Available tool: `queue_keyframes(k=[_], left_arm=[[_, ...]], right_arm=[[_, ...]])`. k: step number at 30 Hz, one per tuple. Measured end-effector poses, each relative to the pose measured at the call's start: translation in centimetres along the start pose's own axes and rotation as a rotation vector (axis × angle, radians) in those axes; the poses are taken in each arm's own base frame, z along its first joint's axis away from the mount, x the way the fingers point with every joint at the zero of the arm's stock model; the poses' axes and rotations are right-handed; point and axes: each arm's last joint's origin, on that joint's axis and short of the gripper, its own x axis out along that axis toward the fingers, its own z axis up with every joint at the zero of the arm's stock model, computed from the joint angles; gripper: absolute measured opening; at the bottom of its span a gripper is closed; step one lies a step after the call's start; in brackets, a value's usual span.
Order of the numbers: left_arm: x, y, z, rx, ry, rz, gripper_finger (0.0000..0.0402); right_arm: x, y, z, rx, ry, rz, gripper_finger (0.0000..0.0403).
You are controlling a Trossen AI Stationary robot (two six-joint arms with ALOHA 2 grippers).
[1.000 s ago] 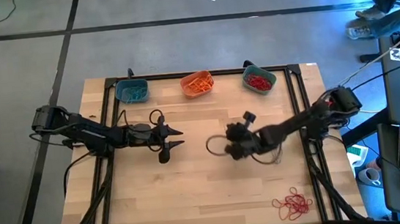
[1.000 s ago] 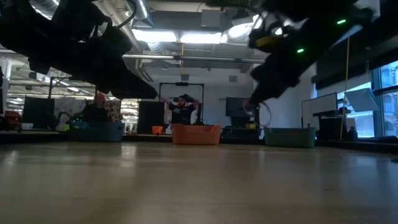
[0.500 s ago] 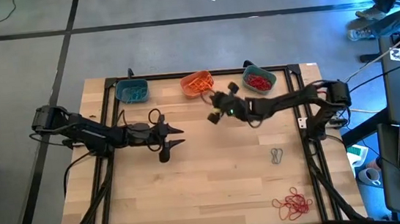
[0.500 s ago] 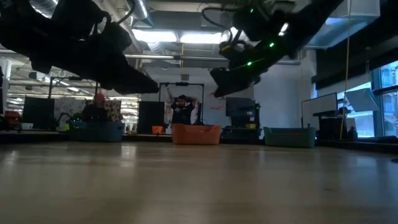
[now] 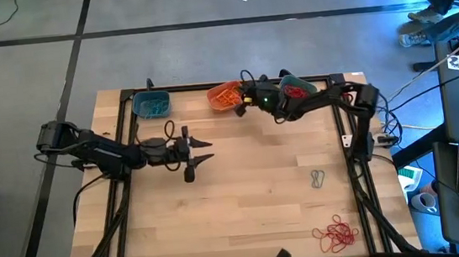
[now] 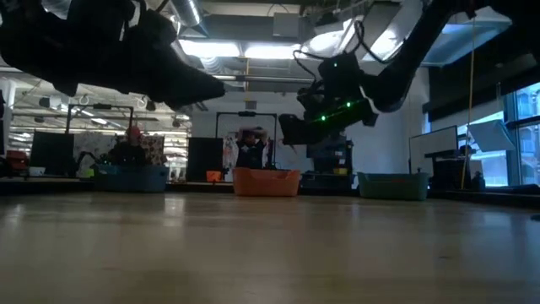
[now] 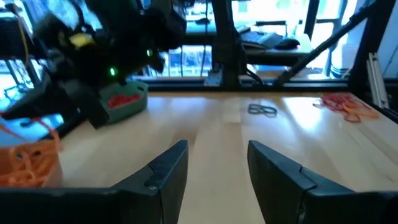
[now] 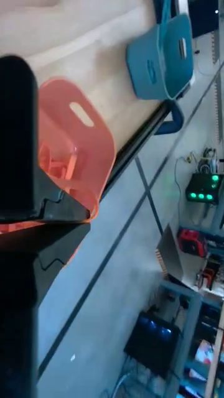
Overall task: Sort rubber bands into baskets
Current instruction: Put the orange rubber band into the orange bin, then put the blue rubber band into the blue bin
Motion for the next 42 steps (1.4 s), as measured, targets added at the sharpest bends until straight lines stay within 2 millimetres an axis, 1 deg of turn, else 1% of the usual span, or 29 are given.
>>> queue_keyframes(k=[4, 6, 8, 12, 16, 20, 22, 25, 28, 32, 34, 38, 42], left_arm=[[0.1, 0.4, 0.2, 0.022, -0.020, 0.021, 0.0164], [0.1, 0.7, 0.2, 0.029, -0.025, 0.033, 0.0164], [0.1, 1.0, 0.2, 0.027, -0.026, 0.047, 0.0164], [0.2, 1.4, 0.2, -0.009, -0.022, 0.065, 0.0164], [0.2, 1.5, 0.2, -0.033, -0.019, 0.068, 0.0164], [0.2, 1.5, 0.1, -0.036, -0.014, 0.066, 0.0164], [0.2, 1.5, 0.1, -0.036, -0.014, 0.066, 0.0164], [0.2, 1.5, 0.1, -0.018, -0.013, 0.066, 0.0164], [0.2, 1.5, 0.1, -0.014, -0.013, 0.067, 0.0164], [0.2, 1.5, 0.1, -0.012, -0.008, 0.064, 0.0164], [0.2, 1.4, -0.1, -0.008, 0.006, 0.059, 0.0164], [0.2, 1.4, -0.2, 0.000, 0.022, 0.056, 0.0164], [0.2, 1.4, -0.3, 0.003, 0.028, 0.055, 0.0164]], right_arm=[[1.0, -1.0, -0.3, 0.003, 0.029, 0.051, 0.0017], [1.6, -1.2, -0.2, 0.003, 0.052, 0.073, 0.0029], [2.2, -1.1, -0.2, -0.004, 0.089, 0.086, 0.0052], [3.0, -0.8, -0.8, -0.033, 0.202, 0.074, 0.0111], [2.8, -0.9, -0.3, -0.071, 0.299, 0.071, 0.0156], [1.5, -0.5, 1.2, -0.108, 0.331, 0.104, 0.0173], [0.4, 0.1, 2.0, -0.135, 0.354, 0.129, 0.0174], [-2.0, 1.3, 3.5, -0.180, 0.400, 0.187, 0.0174], [-5.1, 2.8, 4.4, -0.227, 0.494, 0.255, 0.0174], [-9.7, 4.9, 5.4, -0.266, 0.605, 0.337, 0.0175], [-12.0, 5.8, 5.6, -0.279, 0.648, 0.399, 0.0175], [-16.4, 7.1, 5.1, -0.288, 0.737, 0.493, 0.0175], [-20.3, 7.9, 4.2, -0.282, 0.810, 0.539, 0.0175]])
